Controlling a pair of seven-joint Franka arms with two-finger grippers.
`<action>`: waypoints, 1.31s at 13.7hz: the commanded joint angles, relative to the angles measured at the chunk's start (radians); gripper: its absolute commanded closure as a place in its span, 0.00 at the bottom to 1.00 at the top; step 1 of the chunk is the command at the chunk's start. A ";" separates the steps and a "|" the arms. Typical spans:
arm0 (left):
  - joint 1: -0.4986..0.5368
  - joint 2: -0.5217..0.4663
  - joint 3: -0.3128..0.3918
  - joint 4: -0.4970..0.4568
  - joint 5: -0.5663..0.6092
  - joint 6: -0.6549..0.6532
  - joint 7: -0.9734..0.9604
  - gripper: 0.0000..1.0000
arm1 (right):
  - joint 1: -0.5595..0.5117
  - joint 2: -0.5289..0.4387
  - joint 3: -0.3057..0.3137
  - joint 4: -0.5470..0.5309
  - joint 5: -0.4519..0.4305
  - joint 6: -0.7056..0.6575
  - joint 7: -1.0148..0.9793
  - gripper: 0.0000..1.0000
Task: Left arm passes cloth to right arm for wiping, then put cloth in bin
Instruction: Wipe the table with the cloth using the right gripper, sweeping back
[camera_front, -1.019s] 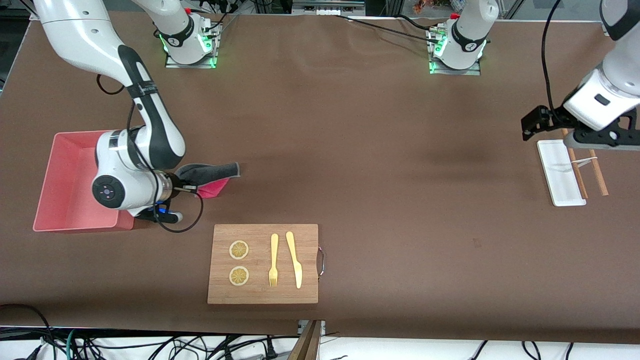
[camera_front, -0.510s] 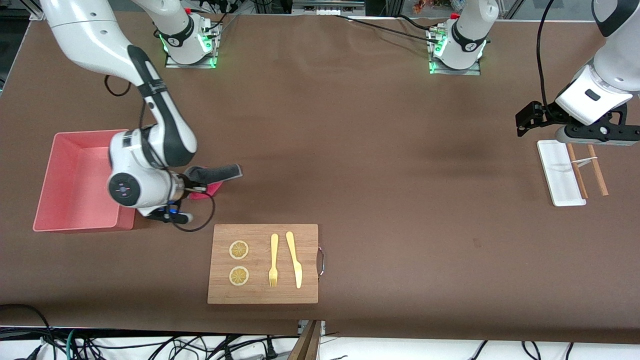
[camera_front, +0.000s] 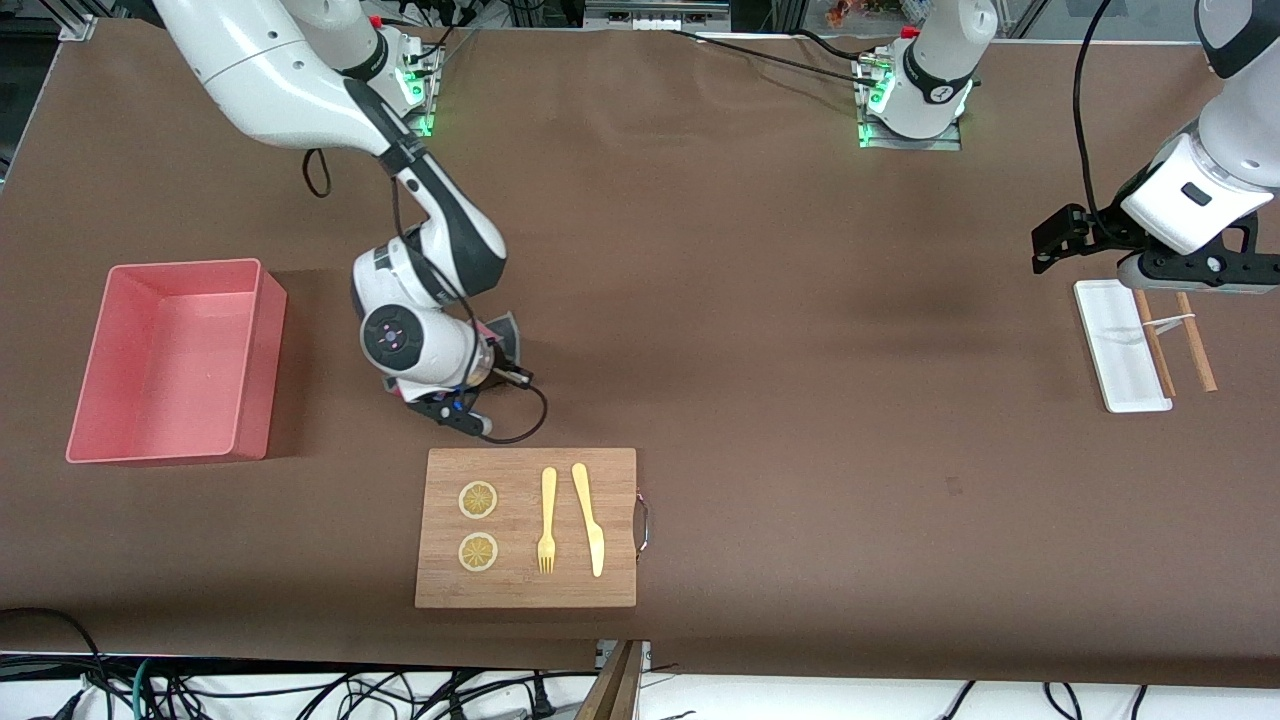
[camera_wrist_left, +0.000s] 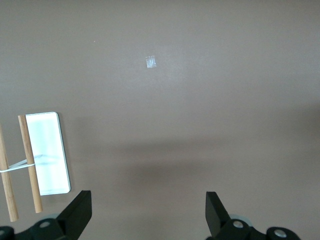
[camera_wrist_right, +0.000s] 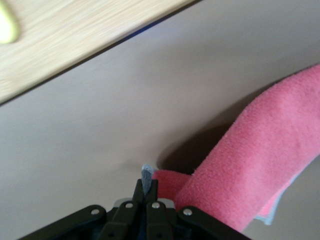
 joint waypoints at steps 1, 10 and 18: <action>0.007 -0.010 -0.001 -0.009 -0.026 -0.006 0.008 0.00 | 0.019 0.038 0.052 0.038 -0.006 0.062 0.143 1.00; 0.007 -0.001 0.000 -0.001 -0.017 -0.004 0.005 0.00 | 0.045 0.074 0.119 0.054 -0.014 0.226 0.328 1.00; 0.007 0.002 0.002 0.005 -0.014 -0.004 0.007 0.00 | -0.050 -0.007 -0.002 0.052 -0.021 -0.113 -0.126 1.00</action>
